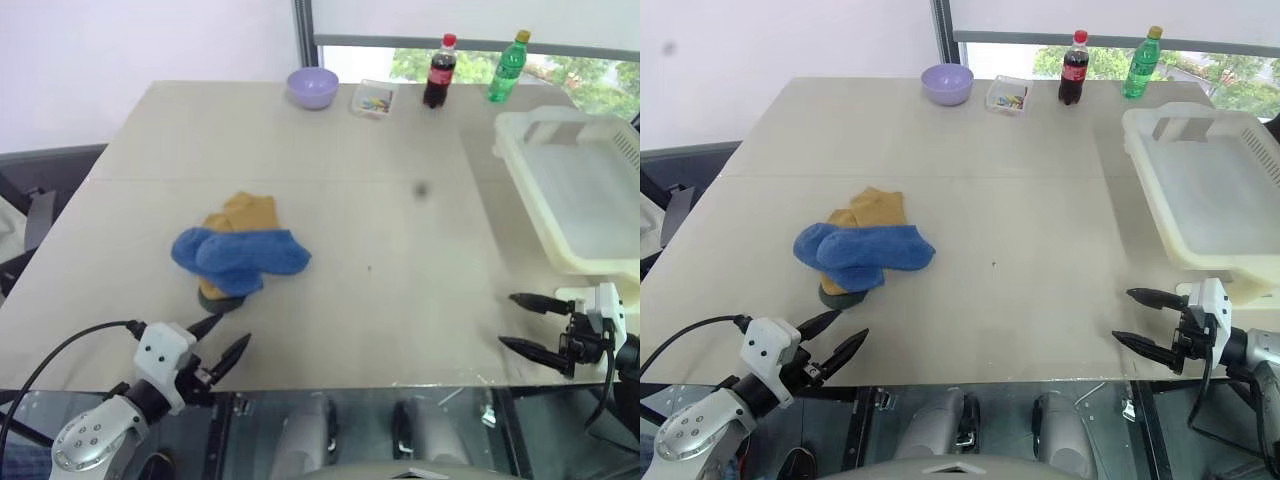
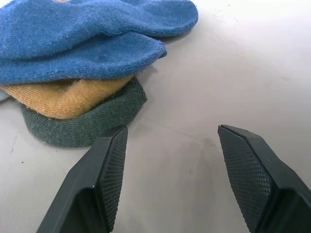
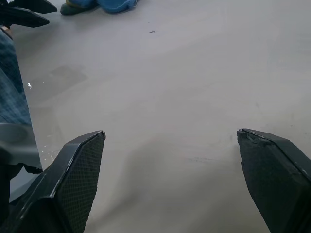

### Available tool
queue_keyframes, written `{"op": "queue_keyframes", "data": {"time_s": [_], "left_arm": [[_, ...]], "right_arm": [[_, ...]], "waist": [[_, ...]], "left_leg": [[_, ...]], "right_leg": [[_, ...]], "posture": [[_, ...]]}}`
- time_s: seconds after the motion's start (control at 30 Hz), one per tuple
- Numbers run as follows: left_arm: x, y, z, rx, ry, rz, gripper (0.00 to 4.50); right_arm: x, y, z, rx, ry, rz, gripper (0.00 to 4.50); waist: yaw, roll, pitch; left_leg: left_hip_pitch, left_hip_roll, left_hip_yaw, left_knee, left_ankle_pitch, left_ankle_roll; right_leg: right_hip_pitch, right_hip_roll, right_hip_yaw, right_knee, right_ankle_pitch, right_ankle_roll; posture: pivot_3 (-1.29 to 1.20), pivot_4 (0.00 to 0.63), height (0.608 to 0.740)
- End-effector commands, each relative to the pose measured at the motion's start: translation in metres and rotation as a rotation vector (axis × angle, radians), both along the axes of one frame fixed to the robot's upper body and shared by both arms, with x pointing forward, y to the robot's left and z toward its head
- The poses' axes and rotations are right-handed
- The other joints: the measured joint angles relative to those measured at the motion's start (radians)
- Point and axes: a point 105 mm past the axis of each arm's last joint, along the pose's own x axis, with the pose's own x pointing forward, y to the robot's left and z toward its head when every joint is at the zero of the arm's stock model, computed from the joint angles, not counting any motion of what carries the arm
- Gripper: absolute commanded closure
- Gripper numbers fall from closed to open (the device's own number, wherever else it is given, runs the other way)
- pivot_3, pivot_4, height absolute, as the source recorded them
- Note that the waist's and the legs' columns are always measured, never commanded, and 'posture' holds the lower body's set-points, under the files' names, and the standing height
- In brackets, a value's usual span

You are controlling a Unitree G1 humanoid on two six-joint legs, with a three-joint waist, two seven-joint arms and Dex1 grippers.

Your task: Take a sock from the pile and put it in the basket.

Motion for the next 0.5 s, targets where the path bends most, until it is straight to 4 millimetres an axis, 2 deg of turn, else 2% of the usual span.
{"op": "queue_keyframes", "data": {"time_s": [0.03,0.5], "left_arm": [[-0.0031,0.0003,0.0079,0.004,-0.035,-0.005,1.32],[-0.0040,-0.0014,0.0069,-0.021,-0.051,0.003,1.32]], "right_arm": [[-0.0005,-0.0080,0.0073,-0.011,-0.034,-0.008,0.06],[0.0011,-0.0118,0.0043,-0.019,-0.032,0.005,0.06]], "waist": [[0.000,0.000,0.000],[0.000,0.000,0.001]], "left_leg": [[0.000,0.000,0.000,0.000,0.000,0.000],[0.000,0.000,0.000,0.000,0.000,0.000]], "right_leg": [[0.000,0.000,0.000,0.000,0.000,0.000],[0.000,0.000,0.000,-0.001,0.000,0.000]], "posture": [[0.00,0.150,0.733],[0.00,0.150,0.733]]}}
